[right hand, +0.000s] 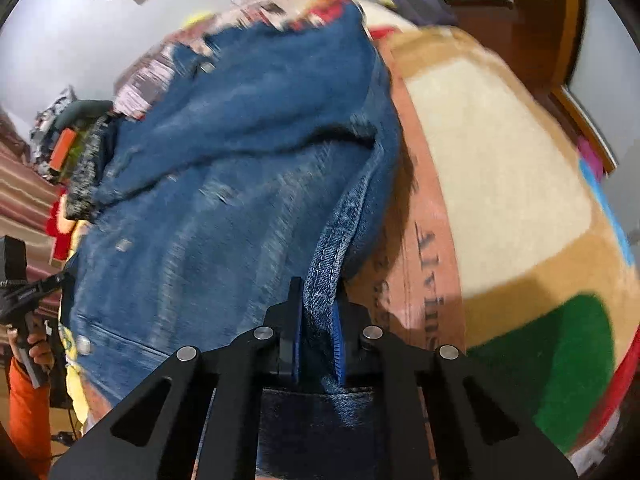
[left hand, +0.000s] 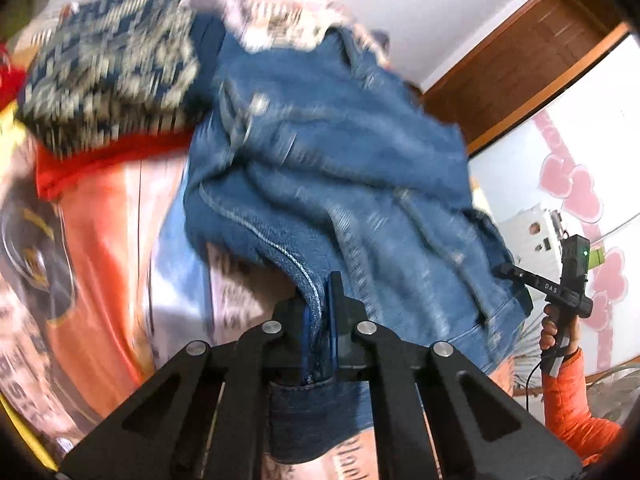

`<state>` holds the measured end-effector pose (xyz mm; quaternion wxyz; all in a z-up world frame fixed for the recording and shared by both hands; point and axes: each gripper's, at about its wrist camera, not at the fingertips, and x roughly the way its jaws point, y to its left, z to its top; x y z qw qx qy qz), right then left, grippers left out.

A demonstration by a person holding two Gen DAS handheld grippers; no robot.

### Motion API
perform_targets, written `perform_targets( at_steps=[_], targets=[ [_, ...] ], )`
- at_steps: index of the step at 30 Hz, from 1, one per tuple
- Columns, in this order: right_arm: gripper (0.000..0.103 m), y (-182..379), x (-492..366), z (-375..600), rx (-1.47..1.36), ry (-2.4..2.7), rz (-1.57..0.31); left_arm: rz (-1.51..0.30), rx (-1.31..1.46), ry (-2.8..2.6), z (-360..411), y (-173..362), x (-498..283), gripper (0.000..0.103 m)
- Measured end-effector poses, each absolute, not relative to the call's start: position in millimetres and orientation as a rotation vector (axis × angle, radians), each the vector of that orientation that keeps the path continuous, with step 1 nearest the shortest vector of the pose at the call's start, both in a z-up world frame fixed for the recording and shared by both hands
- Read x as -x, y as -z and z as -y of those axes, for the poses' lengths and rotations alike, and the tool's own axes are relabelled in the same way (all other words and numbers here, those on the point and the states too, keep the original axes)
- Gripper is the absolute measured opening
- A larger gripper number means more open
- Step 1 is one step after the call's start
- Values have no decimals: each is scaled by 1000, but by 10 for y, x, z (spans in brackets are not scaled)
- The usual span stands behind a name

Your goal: Fold large clothes

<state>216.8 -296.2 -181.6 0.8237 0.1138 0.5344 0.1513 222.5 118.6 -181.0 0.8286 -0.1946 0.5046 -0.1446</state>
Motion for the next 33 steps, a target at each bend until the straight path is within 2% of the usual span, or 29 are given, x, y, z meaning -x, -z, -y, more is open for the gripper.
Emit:
perform_targets(
  at_steps=[7, 12, 20, 27, 33],
  targets=[
    [11, 1155, -2522, 2817, -200, -368, -959, -919, 401, 299, -1157, 1142, -2621, 4],
    [11, 960, -2947, 2863, -163, -328, -871, -859, 404, 226, -1299, 993, -3060, 5],
    [11, 1471, -3803, 2975, -236, -221, -939, -940, 381, 74, -1489, 1565, -3736, 5],
    [12, 1958, -4133, 2920, -215, -180, -1019, -1044, 406, 63, -1606, 2172, -3959, 6],
    [15, 1830, -4043, 2767, -91, -164, -999, -1058, 328, 89, -1538, 2061, -3893, 9]
  ],
)
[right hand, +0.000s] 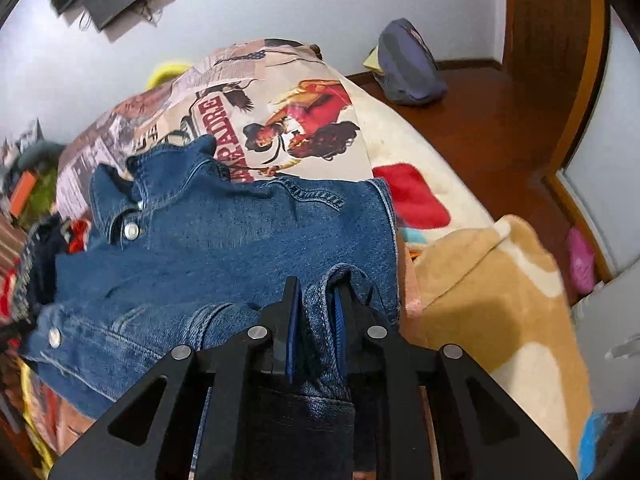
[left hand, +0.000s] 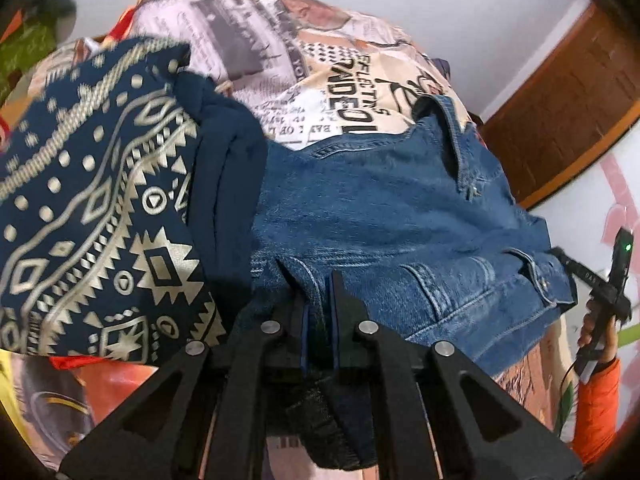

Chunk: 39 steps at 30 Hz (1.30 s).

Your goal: Fold large clothes

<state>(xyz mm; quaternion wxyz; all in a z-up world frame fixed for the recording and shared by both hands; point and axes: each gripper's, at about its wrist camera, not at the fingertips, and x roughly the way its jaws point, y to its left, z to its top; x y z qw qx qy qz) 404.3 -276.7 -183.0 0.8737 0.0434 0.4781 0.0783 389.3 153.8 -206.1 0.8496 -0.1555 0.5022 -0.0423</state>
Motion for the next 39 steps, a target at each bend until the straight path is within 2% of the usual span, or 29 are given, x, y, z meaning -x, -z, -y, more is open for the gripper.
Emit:
perform_targets(
  at_steps=[2, 4, 7, 11, 13, 15, 27, 34, 39],
  targets=[
    [19, 1740, -3960, 2742, -54, -159, -993, -1048, 282, 83, -1501, 1947, -3837, 19],
    [29, 1645, -3871, 2754, -45, -156, -984, -1018, 223, 65, -1455, 1797, -3727, 36],
    [44, 1499, -3735, 2795, -67, -161, -945, -965, 151, 42, -1401, 1608, -3558, 42],
    [45, 1256, -3486, 2861, -73, -174, -901, -938, 123, 44, -1373, 1469, -3357, 43],
    [55, 1192, -3389, 2858, -64, -176, -890, -942, 112, 53, -1364, 1452, -3250, 46],
    [59, 1171, -3289, 2831, -39, -181, -871, -955, 87, 50, -1338, 1476, -3196, 52],
    [59, 1818, -3303, 2602, 140, -144, -1024, -1032, 6, 23, -1262, 1822, -3214, 54],
    [59, 1826, -3561, 2683, 89, -78, -993, -1018, -161, -17, -1085, 1957, -3346, 55],
    [57, 1742, -3665, 2672, 95, -75, -952, -929, -208, -125, -1196, 1762, -3539, 55]
  ],
)
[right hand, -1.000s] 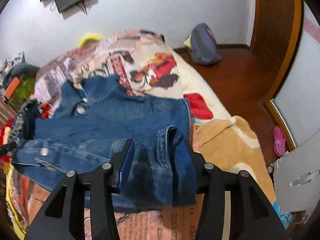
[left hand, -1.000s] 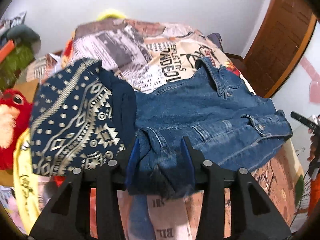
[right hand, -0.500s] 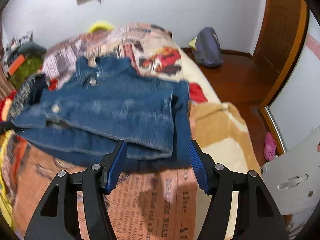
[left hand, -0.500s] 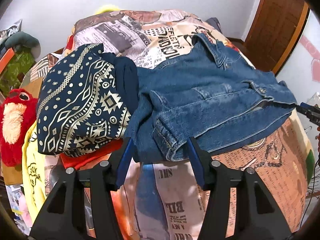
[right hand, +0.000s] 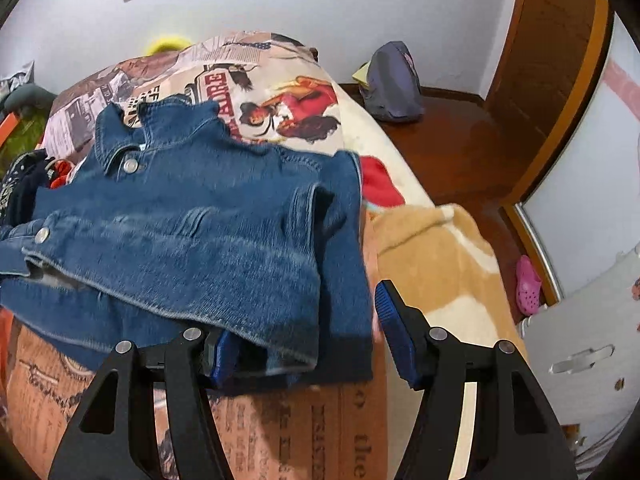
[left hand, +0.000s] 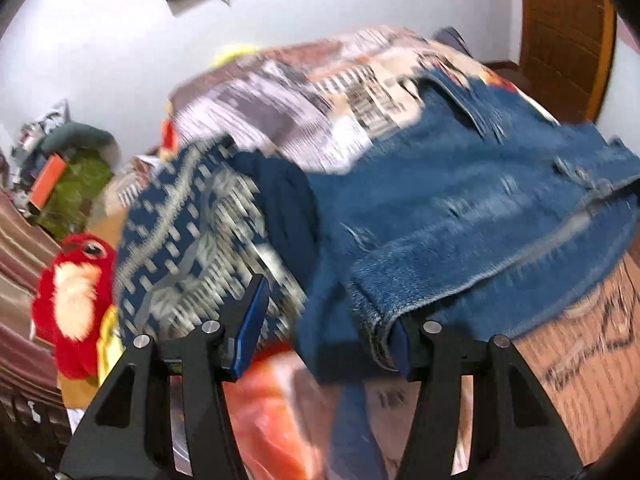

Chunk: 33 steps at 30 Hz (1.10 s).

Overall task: Fold large clothes
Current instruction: 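Lift the hem with both grippers and fold it up toward the collar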

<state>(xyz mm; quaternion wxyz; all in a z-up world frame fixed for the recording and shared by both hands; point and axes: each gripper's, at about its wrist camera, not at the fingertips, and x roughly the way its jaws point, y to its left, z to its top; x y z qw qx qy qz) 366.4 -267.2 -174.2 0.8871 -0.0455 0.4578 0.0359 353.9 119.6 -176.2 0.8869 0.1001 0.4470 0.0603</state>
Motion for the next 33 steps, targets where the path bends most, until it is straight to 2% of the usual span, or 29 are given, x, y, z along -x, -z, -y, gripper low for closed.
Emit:
perform_targets(
  at_steps=[3, 8, 12, 17, 21, 23, 26, 33],
  targets=[
    [41, 1567, -3781, 2682, 100, -84, -904, -885, -175, -129, -1306, 1551, -3750, 54],
    [29, 1375, -4140, 2617, 99, -106, -882, -864, -130, -135, -1408, 1319, -4187, 54],
    [29, 1374, -4445, 2608, 88, -103, -889, -925, -71, -127, -1515, 1448, -4508, 54],
    [29, 1701, -4776, 2756, -56, -142, -1016, -1050, 54, -110, -1680, 1858, -4813, 54],
    [37, 1840, -4805, 2795, -109, -137, -1069, -1079, 51, -106, -1648, 2038, -4824, 54],
    [41, 1810, -4786, 2852, -186, -141, -1091, -1072, 25, -98, -1582, 2017, -4782, 54],
    [42, 1669, -4757, 2878, -245, -166, -1103, -1053, 16, -63, -1500, 1864, -4736, 55],
    [44, 1217, -4492, 2650, -125, -219, -1044, -913, 79, -20, -1419, 1187, -4512, 56]
  ],
)
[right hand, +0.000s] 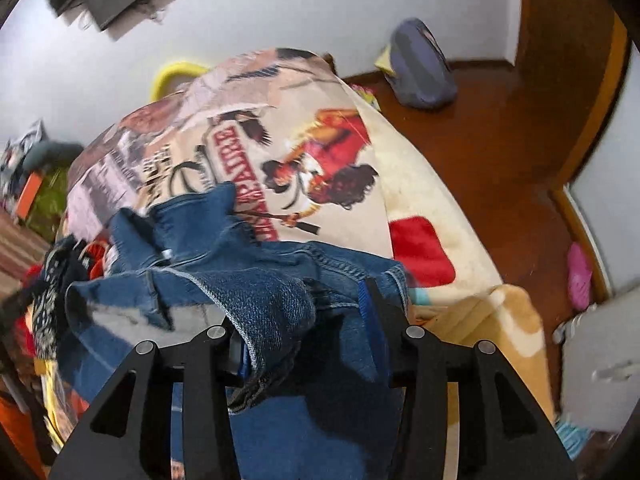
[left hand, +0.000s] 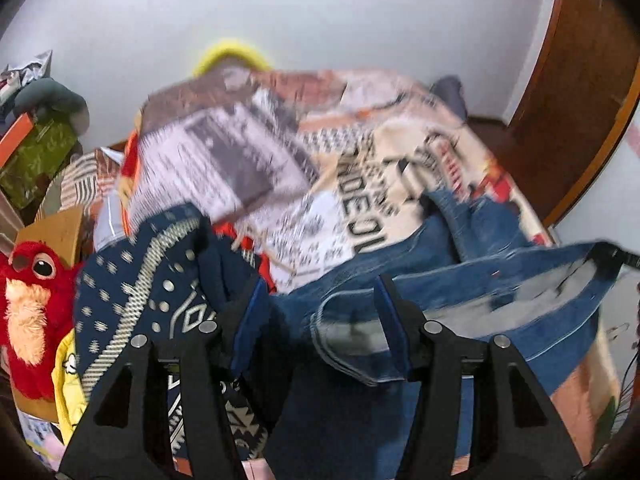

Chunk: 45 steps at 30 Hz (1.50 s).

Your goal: Fold large clothes

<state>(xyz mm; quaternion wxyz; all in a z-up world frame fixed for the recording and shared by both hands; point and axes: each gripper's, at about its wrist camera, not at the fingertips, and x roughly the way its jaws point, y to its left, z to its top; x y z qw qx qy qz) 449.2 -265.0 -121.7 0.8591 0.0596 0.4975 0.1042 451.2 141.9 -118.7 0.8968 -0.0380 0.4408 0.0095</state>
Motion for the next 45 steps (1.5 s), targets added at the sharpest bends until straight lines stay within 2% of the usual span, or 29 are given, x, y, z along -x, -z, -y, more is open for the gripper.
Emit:
perform_targets(
  at_steps=[6, 13, 18, 21, 28, 36, 42, 45],
  targets=[
    [53, 1013, -4114, 2471, -14, -280, -995, -898, 39, 25, -1234, 994, -4189, 59],
    [64, 1122, -3981, 2533, 10, -288, -1071, -970, 3, 93, -998, 1228, -3855, 60],
    [64, 1332, -4122, 2808, -225, -353, -1196, -1040, -8, 120, -865, 1531, -3703, 60],
    [64, 1360, -4284, 2961, -343, -304, -1195, -1057, -15, 123, -835, 1631, -3666, 60],
    [64, 1237, -4162, 2805, -136, -228, -1080, -1064, -35, 109, -875, 1768, -3670, 60],
    [64, 1681, -3545, 2581, 79, -329, -1131, -1071, -1, 140, -930, 1946, -3685, 60],
    [64, 2032, -3507, 2229, 184, -373, -1166, -1045, -90, 142, -774, 2058, -3865, 60],
    [65, 2126, -3614, 2033, 282, -349, -1130, -1093, -113, 164, -742, 2229, -4096, 60]
  ],
)
